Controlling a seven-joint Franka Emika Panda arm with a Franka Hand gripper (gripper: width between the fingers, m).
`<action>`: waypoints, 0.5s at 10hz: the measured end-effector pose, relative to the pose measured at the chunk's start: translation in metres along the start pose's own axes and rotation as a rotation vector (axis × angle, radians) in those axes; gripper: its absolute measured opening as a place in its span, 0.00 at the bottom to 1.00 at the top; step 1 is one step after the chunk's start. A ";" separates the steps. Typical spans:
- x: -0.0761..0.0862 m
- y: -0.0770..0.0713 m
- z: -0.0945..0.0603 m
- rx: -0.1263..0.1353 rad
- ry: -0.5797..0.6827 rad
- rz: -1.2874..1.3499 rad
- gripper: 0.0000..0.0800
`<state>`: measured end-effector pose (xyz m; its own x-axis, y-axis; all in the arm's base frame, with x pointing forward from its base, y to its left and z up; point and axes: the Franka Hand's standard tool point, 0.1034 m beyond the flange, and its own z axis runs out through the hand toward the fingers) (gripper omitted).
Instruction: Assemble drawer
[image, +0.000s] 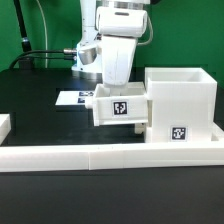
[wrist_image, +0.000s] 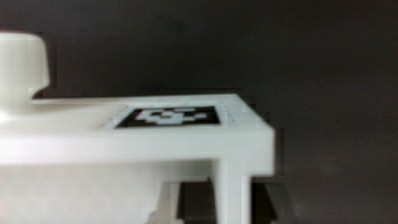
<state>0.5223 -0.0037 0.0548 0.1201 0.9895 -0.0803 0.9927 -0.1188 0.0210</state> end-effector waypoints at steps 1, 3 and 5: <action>0.000 0.000 0.001 0.001 0.000 0.000 0.05; 0.003 0.002 -0.001 0.005 -0.004 -0.005 0.05; 0.007 0.006 -0.004 0.006 -0.007 -0.006 0.06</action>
Offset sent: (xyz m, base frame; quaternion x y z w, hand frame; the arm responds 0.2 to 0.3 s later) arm 0.0158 0.0087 0.0079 0.0070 -0.0144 -0.0025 0.9999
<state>0.5287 0.0027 0.0579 0.1146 0.9896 -0.0873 0.9934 -0.1138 0.0145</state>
